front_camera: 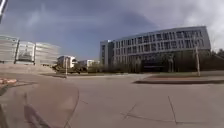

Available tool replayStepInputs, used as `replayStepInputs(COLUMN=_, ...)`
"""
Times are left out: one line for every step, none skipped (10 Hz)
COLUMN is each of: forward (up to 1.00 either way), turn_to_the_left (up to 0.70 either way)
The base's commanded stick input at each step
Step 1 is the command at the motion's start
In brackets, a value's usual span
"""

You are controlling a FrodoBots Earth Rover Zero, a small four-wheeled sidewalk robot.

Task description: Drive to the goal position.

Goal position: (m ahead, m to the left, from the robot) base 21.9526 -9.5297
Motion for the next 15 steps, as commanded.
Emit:
replayStepInputs(forward=0.7, turn_to_the_left=0.0)
replayStepInputs(forward=0.7, turn_to_the_left=0.0)
replayStepInputs(forward=0.7, turn_to_the_left=0.0)
replayStepInputs(forward=0.7, turn_to_the_left=0.0)
replayStepInputs(forward=0.7, turn_to_the_left=0.0)
replayStepInputs(forward=0.7, turn_to_the_left=0.0)
replayStepInputs(forward=0.7, turn_to_the_left=0.0)
replayStepInputs(forward=0.7, turn_to_the_left=0.0)
replayStepInputs(forward=0.7, turn_to_the_left=0.0)
replayStepInputs(forward=0.7, turn_to_the_left=0.0)
replayStepInputs(forward=0.7, turn_to_the_left=0.0)
replayStepInputs(forward=0.7, turn_to_the_left=0.0)
replayStepInputs(forward=0.7, turn_to_the_left=0.0)
replayStepInputs(forward=0.7, turn_to_the_left=0.0)
replayStepInputs(forward=0.7, turn_to_the_left=0.0)
